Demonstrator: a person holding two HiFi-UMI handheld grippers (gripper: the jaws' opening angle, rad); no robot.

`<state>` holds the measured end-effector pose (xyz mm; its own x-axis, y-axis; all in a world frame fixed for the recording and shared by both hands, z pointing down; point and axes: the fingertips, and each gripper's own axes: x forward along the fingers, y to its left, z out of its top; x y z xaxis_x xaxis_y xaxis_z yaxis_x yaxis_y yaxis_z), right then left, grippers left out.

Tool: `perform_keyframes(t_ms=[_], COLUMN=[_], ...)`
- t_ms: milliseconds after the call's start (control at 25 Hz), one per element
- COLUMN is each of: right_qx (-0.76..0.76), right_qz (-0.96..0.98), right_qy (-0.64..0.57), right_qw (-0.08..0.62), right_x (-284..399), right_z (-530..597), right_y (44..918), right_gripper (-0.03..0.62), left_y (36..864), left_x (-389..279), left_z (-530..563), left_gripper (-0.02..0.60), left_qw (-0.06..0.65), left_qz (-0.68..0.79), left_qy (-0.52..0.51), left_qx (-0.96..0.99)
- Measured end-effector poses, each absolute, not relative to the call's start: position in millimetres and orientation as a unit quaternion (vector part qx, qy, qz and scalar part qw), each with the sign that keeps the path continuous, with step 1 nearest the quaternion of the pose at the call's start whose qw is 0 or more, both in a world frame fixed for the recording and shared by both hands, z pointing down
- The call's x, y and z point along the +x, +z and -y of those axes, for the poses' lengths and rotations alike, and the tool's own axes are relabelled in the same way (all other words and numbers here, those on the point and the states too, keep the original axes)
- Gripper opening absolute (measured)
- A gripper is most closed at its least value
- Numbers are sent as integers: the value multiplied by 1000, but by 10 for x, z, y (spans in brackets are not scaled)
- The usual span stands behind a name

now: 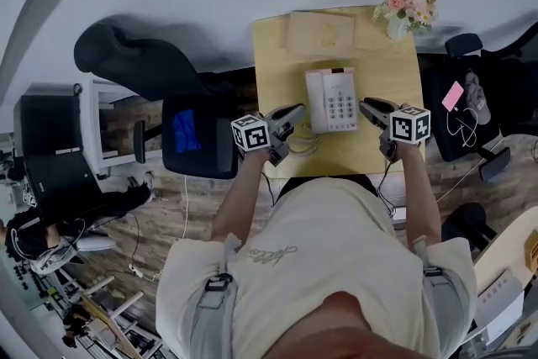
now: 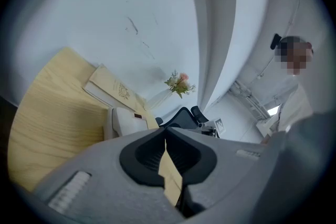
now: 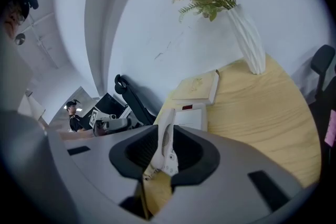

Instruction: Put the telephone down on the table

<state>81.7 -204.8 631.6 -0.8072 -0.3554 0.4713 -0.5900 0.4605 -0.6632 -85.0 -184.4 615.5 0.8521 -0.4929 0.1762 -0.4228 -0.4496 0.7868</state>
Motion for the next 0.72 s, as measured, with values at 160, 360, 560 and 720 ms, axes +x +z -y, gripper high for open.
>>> perform_keyframes(t_ms=[160,360,560,720], right_qx=[293,281,282,283], right_qz=[846,858,876,890], right_qy=[426,412,371,332], right_qw=[129,124,127,130], right_x=[850,784,715,641], right_z=[2073,2027,2045,2057], right_y=[6207,6039,5786,5544], right_gripper=[2,2,2,2], left_y=[6093,5970,5736,5478], left_x=[-833,-768,-715,-672], left_z=[1826,1752,1777,1797], left_gripper=[17,17,15,15], left_qw=[447,423,338,288], left_qz=[264,260,284,285], left_qy=[-32,-4,66,92], left_qx=[854,868,895,909])
